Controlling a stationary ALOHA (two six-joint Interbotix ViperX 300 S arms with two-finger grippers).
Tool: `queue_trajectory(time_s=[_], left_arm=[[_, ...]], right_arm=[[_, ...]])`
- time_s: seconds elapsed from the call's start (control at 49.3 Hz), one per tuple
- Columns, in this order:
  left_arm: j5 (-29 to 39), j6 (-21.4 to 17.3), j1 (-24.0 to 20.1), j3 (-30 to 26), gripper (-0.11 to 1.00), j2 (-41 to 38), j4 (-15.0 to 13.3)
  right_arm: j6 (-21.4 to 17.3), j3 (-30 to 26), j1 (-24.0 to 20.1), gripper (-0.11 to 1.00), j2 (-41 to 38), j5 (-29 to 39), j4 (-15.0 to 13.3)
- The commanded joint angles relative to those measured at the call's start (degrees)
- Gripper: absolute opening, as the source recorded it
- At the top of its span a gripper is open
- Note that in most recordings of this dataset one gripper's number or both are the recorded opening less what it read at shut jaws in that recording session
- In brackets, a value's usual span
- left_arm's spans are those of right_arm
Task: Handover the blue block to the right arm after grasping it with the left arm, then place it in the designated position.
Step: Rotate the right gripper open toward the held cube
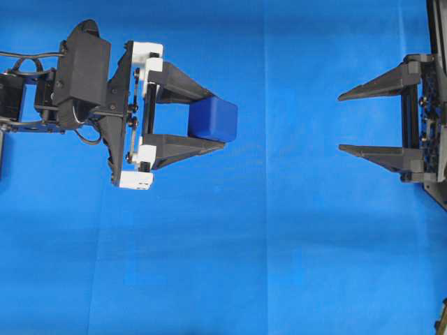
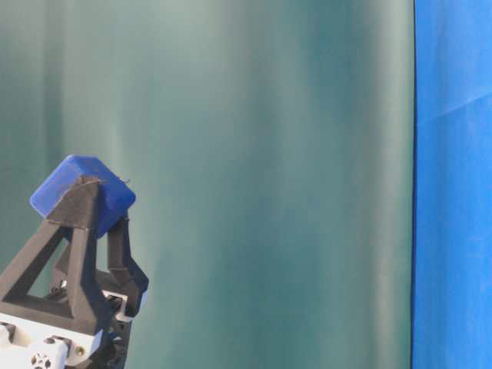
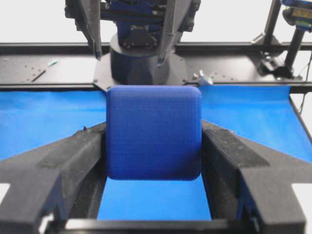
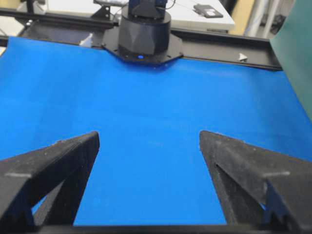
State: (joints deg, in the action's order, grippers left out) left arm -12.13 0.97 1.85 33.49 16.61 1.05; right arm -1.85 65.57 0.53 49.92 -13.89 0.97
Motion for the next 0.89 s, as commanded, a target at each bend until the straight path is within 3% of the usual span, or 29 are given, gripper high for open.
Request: queue_trajectory(time_s=[0.0, 0.203, 0.446, 0.873], left_arm=[[-0.6, 0.1, 0.1, -0.8, 0.49, 0.6, -0.2], [-0.6, 0.2, 0.2, -0.7, 0.49, 0.6, -0.3], [-0.5, 0.2, 0.3, -0.7, 0.48, 0.7, -0.3], [-0.6, 0.4, 0.7, -0.6, 0.48, 0.7, -0.4]], right_arm=[[0.1, -1.6, 0.1, 0.98, -0.3, -0.4, 0.0], [0.9, -2.9, 0.1, 0.98, -0.1, -0.1, -1.4], [5.4, -5.8, 0.1, 0.97, 0.0, 4.3, -6.9], [21.5, -7.8, 0.1, 0.96, -0.4, 3.1, -22.1]])
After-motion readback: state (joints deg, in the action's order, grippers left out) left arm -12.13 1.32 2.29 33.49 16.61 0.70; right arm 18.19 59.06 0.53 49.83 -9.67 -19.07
